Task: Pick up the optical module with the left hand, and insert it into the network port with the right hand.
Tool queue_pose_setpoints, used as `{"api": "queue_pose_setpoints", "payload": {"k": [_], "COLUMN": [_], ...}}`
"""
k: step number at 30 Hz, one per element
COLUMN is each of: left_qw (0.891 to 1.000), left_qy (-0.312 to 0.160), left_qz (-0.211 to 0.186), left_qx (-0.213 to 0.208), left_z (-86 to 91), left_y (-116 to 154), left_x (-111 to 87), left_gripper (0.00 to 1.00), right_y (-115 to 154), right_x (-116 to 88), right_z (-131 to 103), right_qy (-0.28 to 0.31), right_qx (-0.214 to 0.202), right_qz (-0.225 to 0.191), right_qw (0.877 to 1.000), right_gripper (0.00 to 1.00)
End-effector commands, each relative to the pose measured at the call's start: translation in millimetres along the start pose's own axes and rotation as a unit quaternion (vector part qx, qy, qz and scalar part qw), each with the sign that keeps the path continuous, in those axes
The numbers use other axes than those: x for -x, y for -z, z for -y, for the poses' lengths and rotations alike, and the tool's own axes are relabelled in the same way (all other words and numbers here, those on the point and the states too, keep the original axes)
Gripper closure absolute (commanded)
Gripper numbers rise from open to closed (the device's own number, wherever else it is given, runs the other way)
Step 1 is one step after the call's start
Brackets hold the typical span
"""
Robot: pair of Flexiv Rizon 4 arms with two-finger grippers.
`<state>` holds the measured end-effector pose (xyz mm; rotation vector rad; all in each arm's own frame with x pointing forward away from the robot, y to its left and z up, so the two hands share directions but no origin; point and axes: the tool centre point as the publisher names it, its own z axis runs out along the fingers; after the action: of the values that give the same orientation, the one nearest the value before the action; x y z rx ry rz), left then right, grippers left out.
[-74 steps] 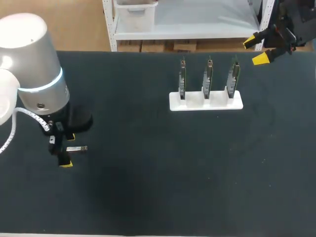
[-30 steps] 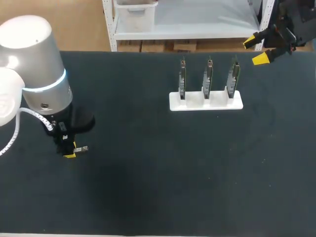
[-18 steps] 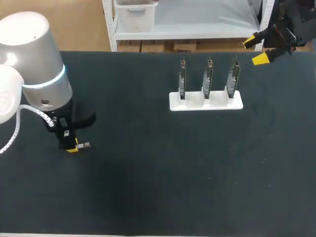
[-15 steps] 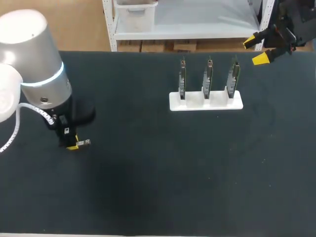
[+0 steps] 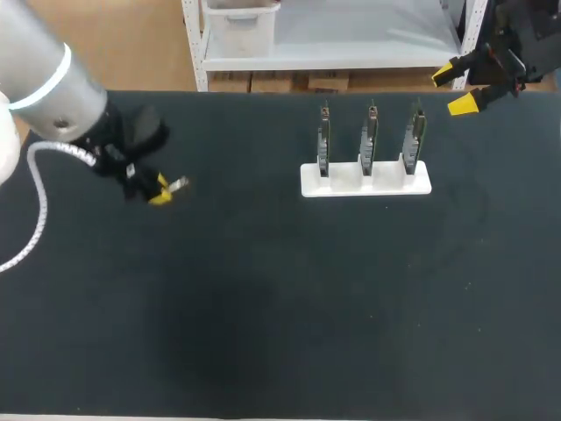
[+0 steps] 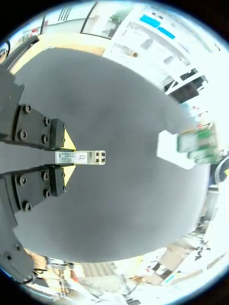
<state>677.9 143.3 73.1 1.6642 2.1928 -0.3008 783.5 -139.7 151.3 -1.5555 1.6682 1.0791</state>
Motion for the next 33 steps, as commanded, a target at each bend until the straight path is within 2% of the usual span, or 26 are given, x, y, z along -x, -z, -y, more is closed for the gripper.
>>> {"api": "queue_pose_setpoints", "payload": {"k": [1, 5, 8, 12, 13, 14, 15, 21, 24, 26, 33], "left_qw": [0.993, 0.979, 0.961, 0.941, 0.933, 0.931, 0.930, 0.907, 0.900, 0.891, 0.876], "left_qy": [0.012, -0.007, -0.028, -0.058, -0.064, -0.073, -0.076, -0.070, -0.066, -0.063, -0.081], "left_qz": [0.120, 0.204, 0.271, 0.324, 0.341, 0.345, 0.347, 0.397, 0.412, 0.428, 0.453], "left_qx": [-0.010, -0.028, -0.048, -0.077, -0.093, -0.095, -0.098, -0.118, -0.126, -0.137, -0.146], "left_z": [-20.6, -34.0, -40.1, -42.8, -42.7, -42.8, -43.1, -41.7, -39.0, -37.2, -28.9], "left_y": [5, 8, 11, 8, 6, 3, -1, -13, -15, -14, -11], "left_x": [38.1, 94.7, 140.2, 190.6, 200.9, 210.2, 217.4, 260.2, 274.9, 284.5, 316.9], "left_gripper": [1.00, 1.00, 1.00, 1.00, 1.00, 1.00, 1.00, 1.00, 1.00, 1.00, 1.00], "right_y": [0, 0, 0, 0, 0, 0, 0, 0, 0, 0, 0], "right_x": [0, 0, 0, 0, 0, 0, 0, 0, 0, 0, 0], "right_z": [-2, -2, -2, -2, -2, -2, -2, -2, -2, -2, -2], "right_qy": [0.000, 0.000, 0.000, 0.000, 0.000, 0.000, 0.000, 0.000, 0.000, 0.000, 0.000], "right_qx": [-0.002, -0.002, -0.002, -0.002, -0.002, -0.002, -0.002, -0.002, -0.002, -0.002, -0.002], "right_qz": [0.000, 0.000, 0.000, 0.000, 0.000, 0.000, 0.000, 0.000, 0.000, 0.000, 0.000], "right_qw": [1.000, 1.000, 1.000, 1.000, 1.000, 1.000, 1.000, 1.000, 1.000, 1.000, 1.000], "right_gripper": [0.00, 0.00, 0.00, 0.00, 0.00, 0.00, 0.00, 0.00, 0.00, 0.00, 0.00]}}
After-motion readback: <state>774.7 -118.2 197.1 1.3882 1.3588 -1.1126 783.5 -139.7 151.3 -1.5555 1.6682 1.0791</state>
